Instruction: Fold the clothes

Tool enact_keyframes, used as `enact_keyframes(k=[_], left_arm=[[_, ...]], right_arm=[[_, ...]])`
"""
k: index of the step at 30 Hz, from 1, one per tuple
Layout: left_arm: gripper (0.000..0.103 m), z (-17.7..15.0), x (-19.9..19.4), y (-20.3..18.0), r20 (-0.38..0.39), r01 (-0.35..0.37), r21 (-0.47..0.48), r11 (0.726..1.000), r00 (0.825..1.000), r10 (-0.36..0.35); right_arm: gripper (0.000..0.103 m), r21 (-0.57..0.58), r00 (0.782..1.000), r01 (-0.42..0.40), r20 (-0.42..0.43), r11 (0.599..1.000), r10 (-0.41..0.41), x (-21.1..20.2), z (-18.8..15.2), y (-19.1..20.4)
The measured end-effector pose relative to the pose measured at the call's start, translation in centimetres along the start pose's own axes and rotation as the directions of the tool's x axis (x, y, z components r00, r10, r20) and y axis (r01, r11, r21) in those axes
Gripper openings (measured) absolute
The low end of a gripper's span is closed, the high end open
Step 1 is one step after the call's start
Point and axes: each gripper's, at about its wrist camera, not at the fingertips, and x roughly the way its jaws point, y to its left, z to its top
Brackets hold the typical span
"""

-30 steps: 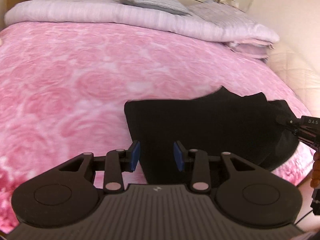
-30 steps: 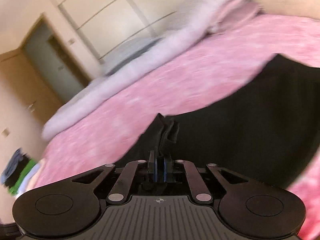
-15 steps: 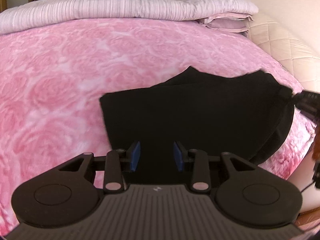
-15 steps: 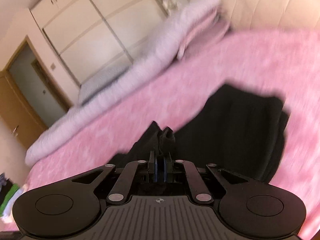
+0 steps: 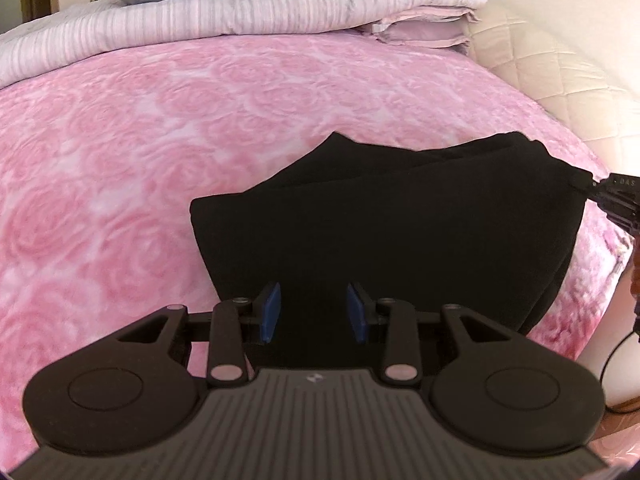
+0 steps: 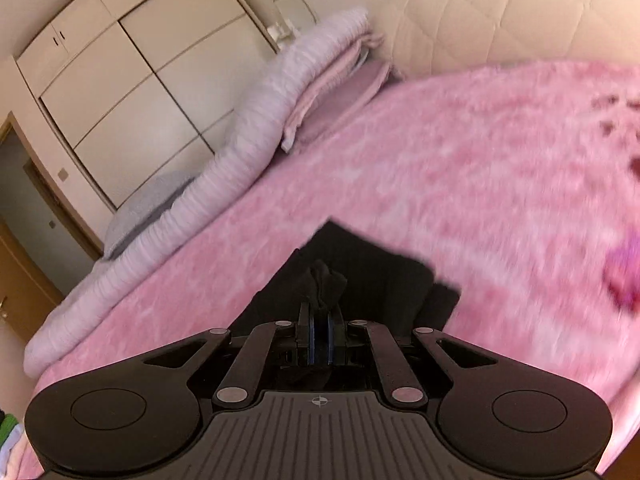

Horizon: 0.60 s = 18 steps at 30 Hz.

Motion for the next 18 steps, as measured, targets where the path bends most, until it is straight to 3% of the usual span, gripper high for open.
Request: enact_keyframes(k=[7,11,13,14,17,18], left_arm=[[0.032,-0.5,1.9,-1.5,-0.046,0.017,0.015,1.0,0.999,-0.016],[0.032,-1.1,2.2,-1.9,-0.056,0.003,0.021,1.0,0.998,-0.001],[0.032,-1.3,1.9,-1.9,-0.048,0.004,0.025,1.0,0.999,-0.002],[0.032,-1.4,1.9,-1.8,-0.048,0.005,0.02,1.0,0.999,-0.004],[0.032,-1.8,2.1,-1.8,-0.049,-0.002,0.006,1.0,0.999,0.002],[0.032,-1.8,2.1,-1.9,-0.047,-0.005,0.005,1.0,0.999,0.005]], right_arm=[[0.005,0.001,0.999,0.033,0.015,0.999,-0.033,2.1,1.6,-2.0],[0.005,-0.011,0.997,0.067,-0.027,0.998,-0.068,3.1,1.6,-2.2],[0.005,-0.074,0.999,0.001,0.049,0.997,0.003,1.2,1.6,-0.8],[0.005,-0.159,0.993,-0.043,0.1,0.986,0.059,-0.1,1.5,0.6],[0.005,-0.359,0.961,-0.138,0.176,0.923,0.212,-2.8,1.1,3.9],[0.005,-0.37,0.965,-0.118,0.177,0.922,0.195,-2.6,1.1,4.0]])
